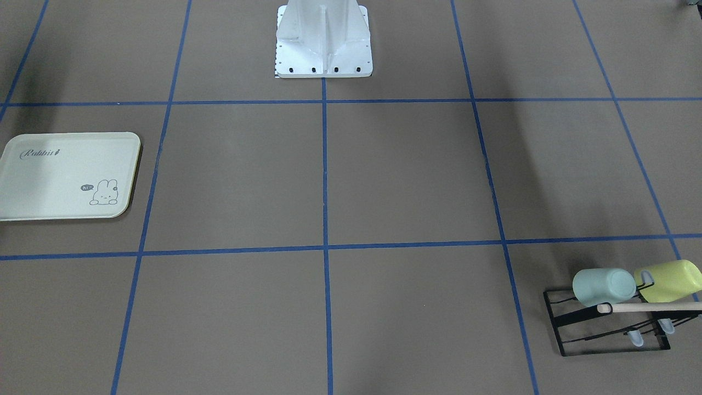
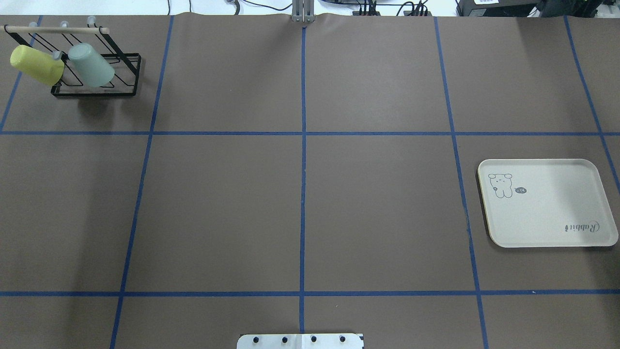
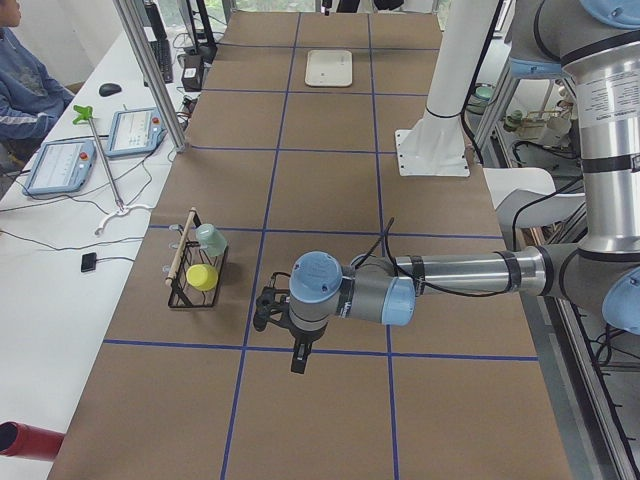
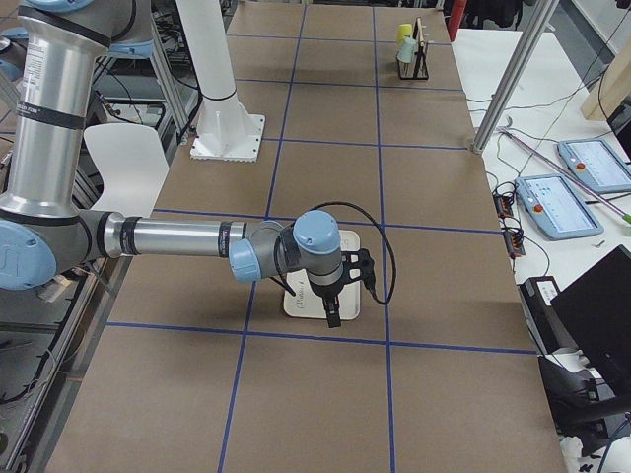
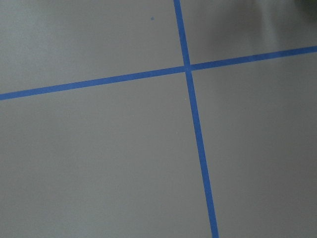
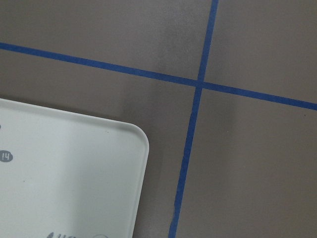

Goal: Left arm grabs green cup and hands to right arm on tray

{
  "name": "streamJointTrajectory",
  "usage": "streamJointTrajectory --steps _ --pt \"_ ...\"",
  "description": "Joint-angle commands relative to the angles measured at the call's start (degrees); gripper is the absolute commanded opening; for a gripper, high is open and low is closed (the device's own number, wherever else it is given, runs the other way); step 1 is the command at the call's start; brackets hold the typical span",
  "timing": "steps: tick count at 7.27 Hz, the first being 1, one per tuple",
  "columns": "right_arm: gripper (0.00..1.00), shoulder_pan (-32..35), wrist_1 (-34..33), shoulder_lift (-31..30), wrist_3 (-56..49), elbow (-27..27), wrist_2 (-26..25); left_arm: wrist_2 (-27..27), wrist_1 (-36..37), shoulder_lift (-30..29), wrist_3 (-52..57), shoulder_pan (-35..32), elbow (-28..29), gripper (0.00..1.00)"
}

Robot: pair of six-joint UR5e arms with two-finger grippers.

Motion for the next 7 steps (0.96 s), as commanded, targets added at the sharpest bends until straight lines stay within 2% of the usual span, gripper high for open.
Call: streamJointTrajectory --steps 1,3,4,5,6,7 --pt "0.99 0.0 0.0 0.0 0.0 0.0 0.0 -0.1 -1.7 0.0 0.0 0.0 -0.1 1.00" --pt "0.99 0.0 0.1 0.0 0.3 0.2 0.1 0.3 -2.4 -0.4 -0.3 0.0 -0.6 1.00" --pt "0.99 0.0 0.3 0.2 1.7 0.3 0.0 0.3 -6.0 -1.2 -0.6 0.1 -0.5 1.00" --pt "0.99 -0.1 1.4 0.5 3.0 0.4 0.1 0.5 -13.1 -1.6 -0.8 0.1 0.4 1.00" --pt "0.99 -0.7 2.4 1.3 5.3 0.3 0.1 2.3 -18.1 -8.1 -1.0 0.2 3.3 1.00" --pt "0.99 -2.2 3.3 2.2 8.2 0.9 0.1 1.2 -18.7 -8.9 -0.9 0.2 4.7 1.00"
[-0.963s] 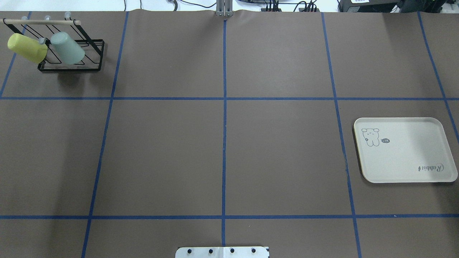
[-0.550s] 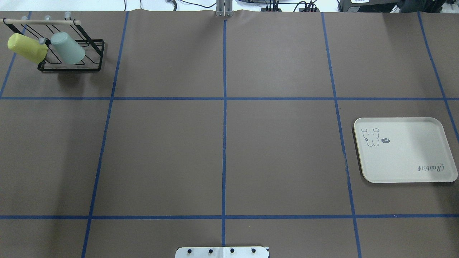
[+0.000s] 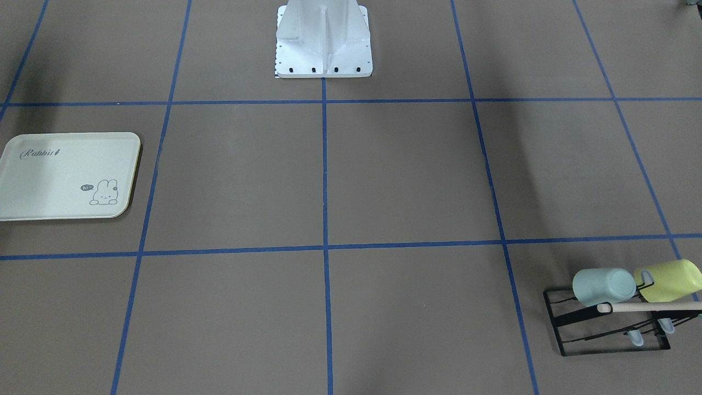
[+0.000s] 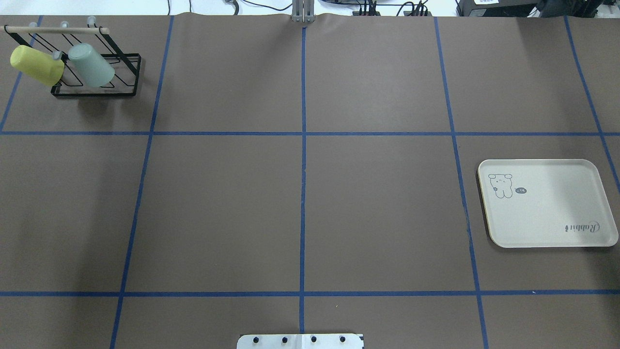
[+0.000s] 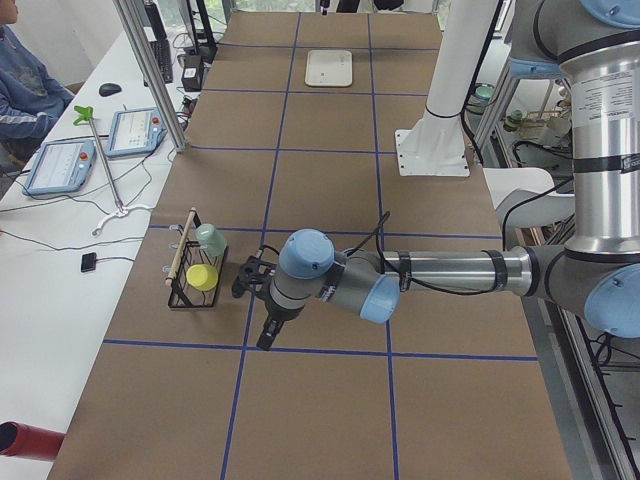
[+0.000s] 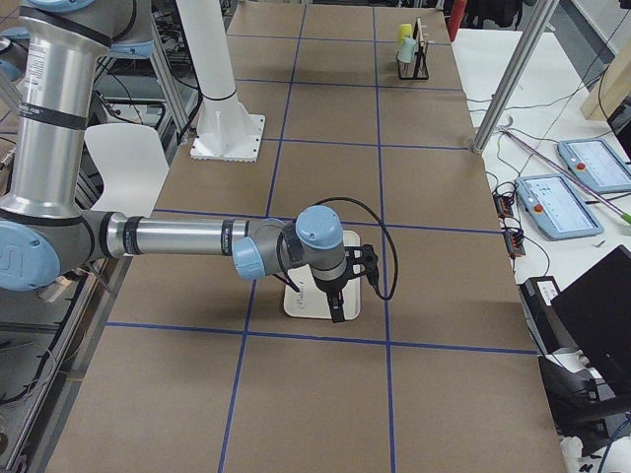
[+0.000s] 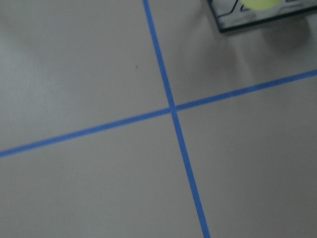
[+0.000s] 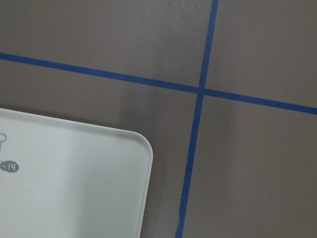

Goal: Left arm grabs green cup and hands to right arm on tray

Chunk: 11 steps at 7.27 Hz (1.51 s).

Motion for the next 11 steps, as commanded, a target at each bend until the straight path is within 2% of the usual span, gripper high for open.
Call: streamJointTrajectory --steps 1,3,4,7,9,11 --pt "1.00 -2.8 1.4 3.0 6.5 0.8 0.2 -0.3 -3.2 -3.5 0.0 0.0 2.1 1.00" --pt "1.00 -6.1 1.4 6.5 11.4 2.5 0.2 -0.3 -3.5 -5.0 0.0 0.7 2.4 1.00" --pt "1.00 -7.6 1.4 8.7 13.9 3.0 0.4 -0.4 -3.2 -9.2 -0.6 2.5 2.2 1.00" --pt "1.00 -12.7 1.4 13.3 22.4 3.6 -0.3 0.5 -2.7 -18.8 -21.9 11.3 3.3 1.00" --pt "1.00 -13.8 1.4 14.0 23.7 3.7 -0.4 0.6 -1.7 -25.3 -32.2 15.8 7.5 1.00" --pt "1.00 -13.9 1.4 14.0 23.7 3.7 -0.4 1.2 -1.7 -29.4 -32.8 19.4 13.0 1.00"
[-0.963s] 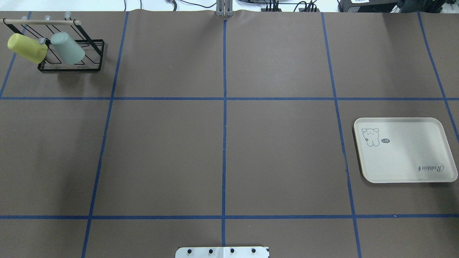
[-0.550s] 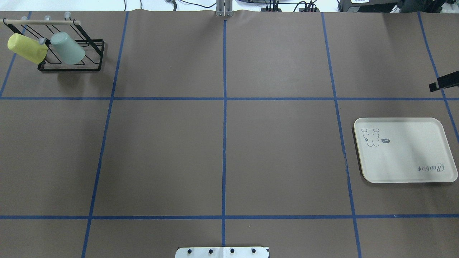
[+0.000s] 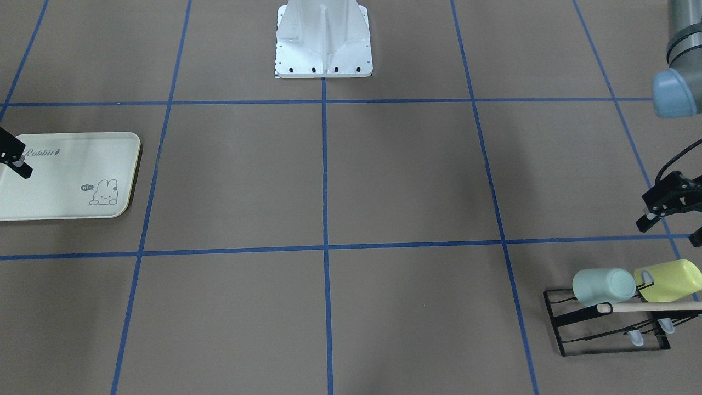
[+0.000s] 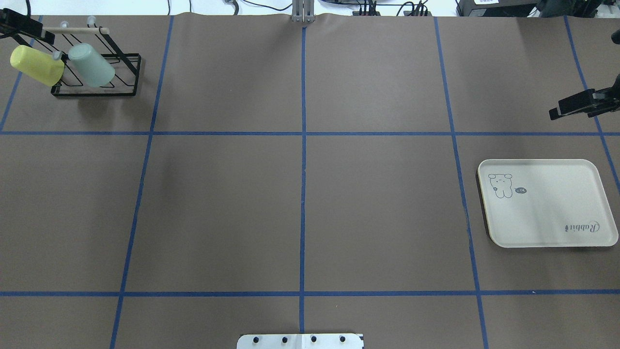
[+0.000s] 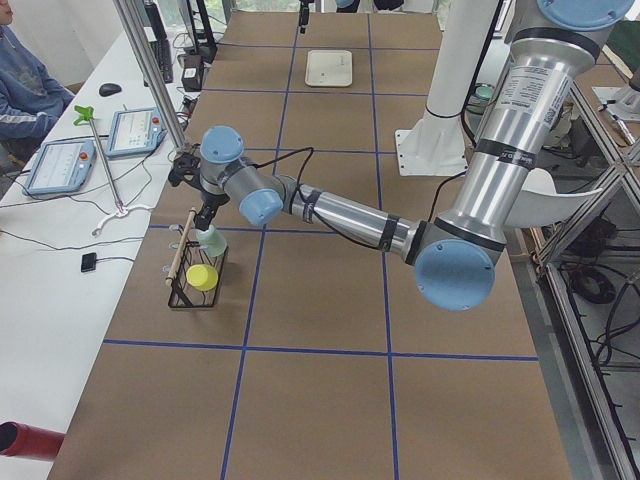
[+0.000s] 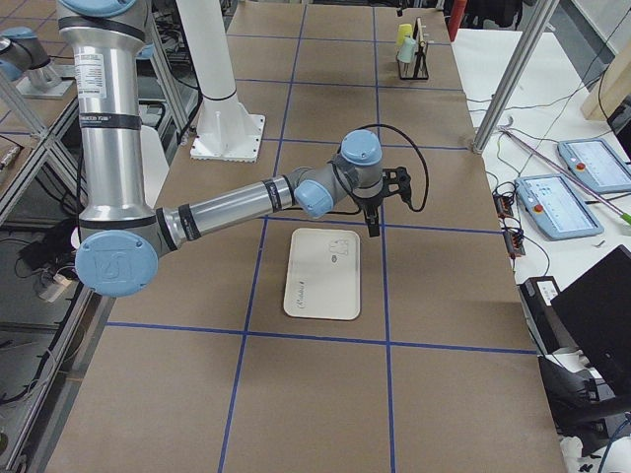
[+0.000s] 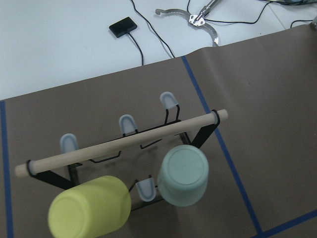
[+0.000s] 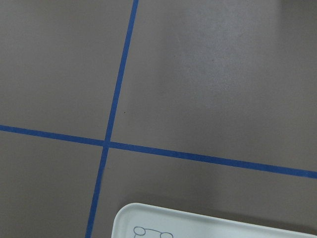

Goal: Left arm grabs green cup and hands to right arm on tray

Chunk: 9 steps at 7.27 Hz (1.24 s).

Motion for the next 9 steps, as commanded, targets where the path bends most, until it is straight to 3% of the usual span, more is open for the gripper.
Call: streamJointTrajectory --steps 1,4,9 --pt "1.00 -0.1 0.1 0.1 0.1 0.0 0.0 2.4 0.2 -4.0 -0.9 3.7 5.6 1.00" --pt "1.00 -0.1 0.1 0.0 0.1 0.0 -0.1 3.0 0.0 -8.0 -0.1 5.3 13.9 1.00" --pt "1.00 -0.2 0.0 0.0 0.1 0.0 -0.1 3.1 0.1 -9.9 4.5 5.8 18.5 1.00"
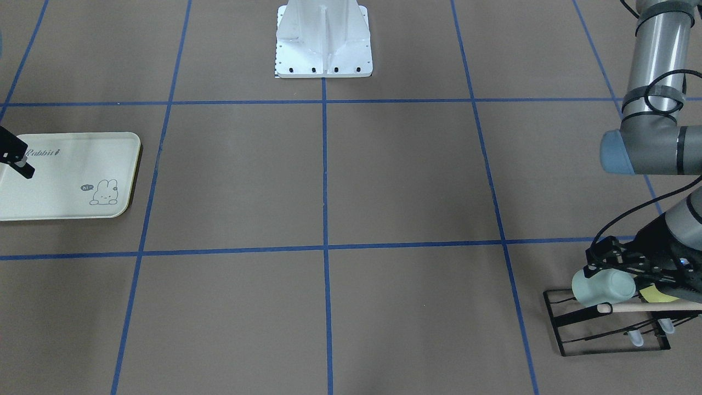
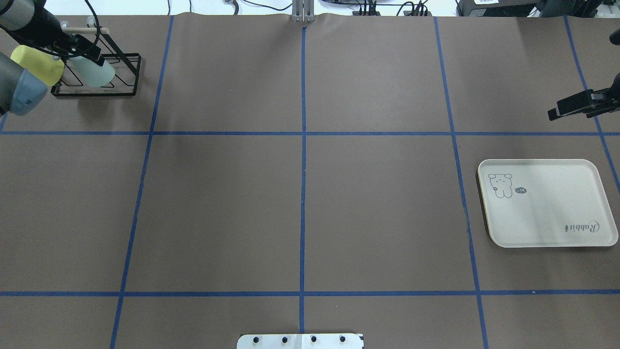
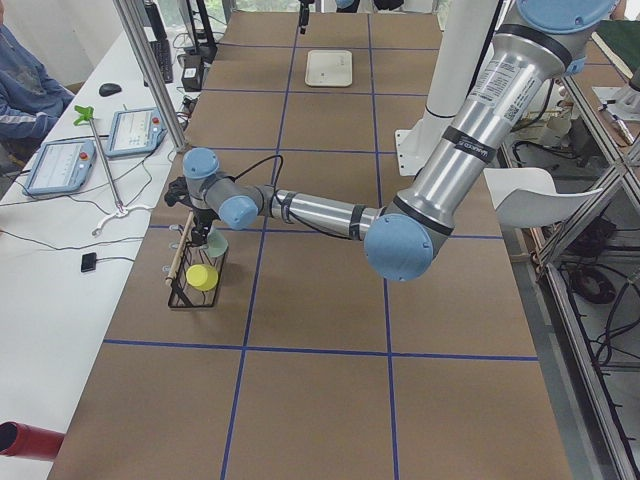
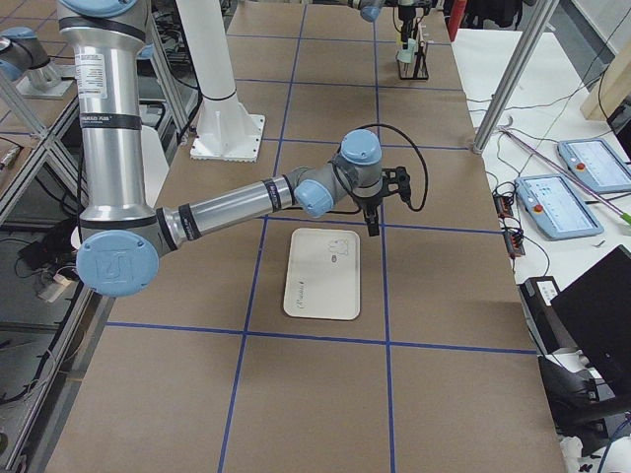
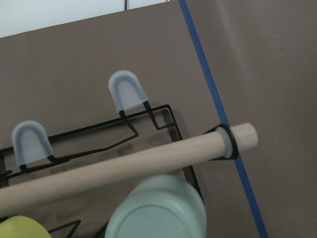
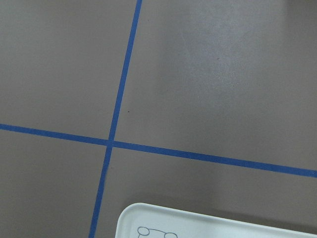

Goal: Left arm grabs green cup and hands to right arm on tray

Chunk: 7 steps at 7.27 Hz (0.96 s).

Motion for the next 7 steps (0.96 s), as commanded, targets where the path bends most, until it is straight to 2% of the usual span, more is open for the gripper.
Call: streamJointTrajectory --steps 1,6,7 --pt "1.00 0.0 0.0 0.0 0.0 0.0 0.0 0.0 0.0 -1.5 0.3 0.0 2.1 1.00" --pt "1.00 0.0 0.0 0.0 0.0 -0.1 -0.1 1.6 0.1 -1.9 3.3 -0.1 3.3 1.00" --pt "1.00 0.0 0.0 0.0 0.0 -0.1 0.0 1.5 0.1 -1.9 3.3 -0.1 3.2 0.96"
